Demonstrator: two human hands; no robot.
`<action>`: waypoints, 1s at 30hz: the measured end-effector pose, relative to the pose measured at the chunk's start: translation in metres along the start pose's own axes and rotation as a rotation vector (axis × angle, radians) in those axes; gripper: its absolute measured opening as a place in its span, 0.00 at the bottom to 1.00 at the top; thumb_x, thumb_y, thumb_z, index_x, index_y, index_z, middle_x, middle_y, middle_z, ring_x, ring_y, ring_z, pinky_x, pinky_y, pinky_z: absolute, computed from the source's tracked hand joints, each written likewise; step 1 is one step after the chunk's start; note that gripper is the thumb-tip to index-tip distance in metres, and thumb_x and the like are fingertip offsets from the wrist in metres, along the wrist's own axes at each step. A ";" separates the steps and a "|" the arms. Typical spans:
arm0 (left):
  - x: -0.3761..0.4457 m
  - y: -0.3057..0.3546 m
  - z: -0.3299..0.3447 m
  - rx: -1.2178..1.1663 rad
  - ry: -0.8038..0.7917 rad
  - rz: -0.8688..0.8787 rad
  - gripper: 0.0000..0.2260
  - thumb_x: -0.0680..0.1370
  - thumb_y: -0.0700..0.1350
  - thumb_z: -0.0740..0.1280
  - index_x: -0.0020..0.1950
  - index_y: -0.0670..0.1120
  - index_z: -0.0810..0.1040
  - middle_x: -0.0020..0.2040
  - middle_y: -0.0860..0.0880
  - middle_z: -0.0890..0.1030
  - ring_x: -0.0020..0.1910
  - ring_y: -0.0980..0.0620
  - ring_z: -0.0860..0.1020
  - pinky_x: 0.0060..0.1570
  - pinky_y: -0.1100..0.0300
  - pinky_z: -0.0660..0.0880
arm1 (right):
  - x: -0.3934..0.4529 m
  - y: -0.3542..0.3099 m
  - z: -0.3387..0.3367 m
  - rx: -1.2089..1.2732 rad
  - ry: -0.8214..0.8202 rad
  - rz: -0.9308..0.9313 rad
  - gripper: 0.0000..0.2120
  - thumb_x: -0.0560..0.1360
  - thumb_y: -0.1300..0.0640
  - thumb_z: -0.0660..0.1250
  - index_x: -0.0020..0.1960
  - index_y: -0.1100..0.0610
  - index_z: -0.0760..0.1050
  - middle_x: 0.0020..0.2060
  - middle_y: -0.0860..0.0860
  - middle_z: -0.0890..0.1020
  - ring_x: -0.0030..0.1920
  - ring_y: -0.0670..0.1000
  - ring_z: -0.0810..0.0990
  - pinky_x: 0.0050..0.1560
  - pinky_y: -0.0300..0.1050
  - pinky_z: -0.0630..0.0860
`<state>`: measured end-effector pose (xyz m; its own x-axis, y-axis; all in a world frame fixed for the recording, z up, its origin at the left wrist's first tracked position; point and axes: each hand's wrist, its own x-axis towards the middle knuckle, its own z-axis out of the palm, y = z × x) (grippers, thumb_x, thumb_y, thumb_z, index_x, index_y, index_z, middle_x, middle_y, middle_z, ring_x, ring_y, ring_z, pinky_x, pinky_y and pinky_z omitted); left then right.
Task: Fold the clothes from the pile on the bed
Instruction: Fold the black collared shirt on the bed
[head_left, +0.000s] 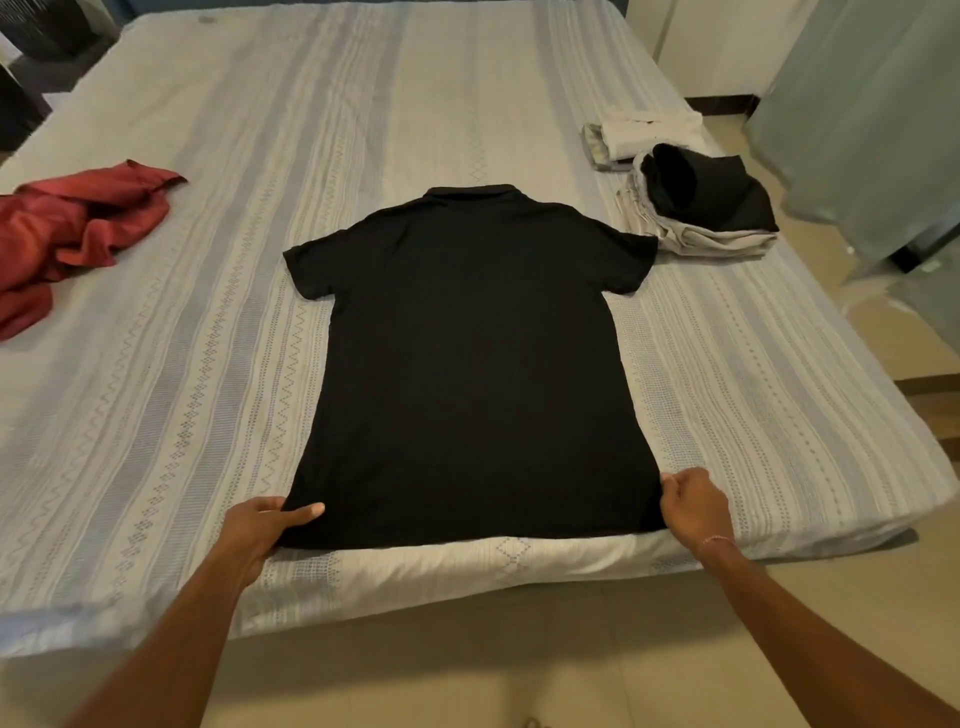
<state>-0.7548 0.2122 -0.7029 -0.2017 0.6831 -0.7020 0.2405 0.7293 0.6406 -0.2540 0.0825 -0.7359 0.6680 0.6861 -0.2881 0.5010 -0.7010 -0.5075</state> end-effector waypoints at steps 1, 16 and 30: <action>0.001 -0.002 0.002 -0.001 -0.037 0.005 0.15 0.69 0.39 0.79 0.52 0.36 0.82 0.49 0.39 0.85 0.49 0.40 0.84 0.48 0.49 0.83 | -0.003 -0.005 0.002 -0.054 0.049 -0.051 0.13 0.80 0.48 0.66 0.49 0.59 0.72 0.42 0.53 0.77 0.46 0.56 0.78 0.45 0.52 0.75; 0.014 -0.010 -0.016 -0.080 -0.023 -0.098 0.11 0.74 0.37 0.75 0.54 0.36 0.80 0.55 0.36 0.82 0.56 0.37 0.82 0.59 0.44 0.79 | -0.008 -0.008 -0.010 0.329 -0.042 0.146 0.12 0.73 0.50 0.76 0.40 0.58 0.83 0.38 0.52 0.84 0.45 0.55 0.81 0.51 0.51 0.77; 0.012 -0.008 -0.018 -0.069 0.054 -0.197 0.16 0.68 0.39 0.81 0.48 0.38 0.77 0.37 0.41 0.78 0.25 0.51 0.76 0.21 0.64 0.75 | 0.007 -0.001 -0.052 0.601 -0.121 0.265 0.13 0.69 0.65 0.79 0.44 0.61 0.75 0.38 0.58 0.80 0.38 0.55 0.79 0.36 0.46 0.76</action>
<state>-0.7764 0.2151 -0.7103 -0.2890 0.5271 -0.7991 0.1263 0.8484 0.5140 -0.2209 0.0781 -0.6953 0.6421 0.5476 -0.5365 -0.0884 -0.6423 -0.7613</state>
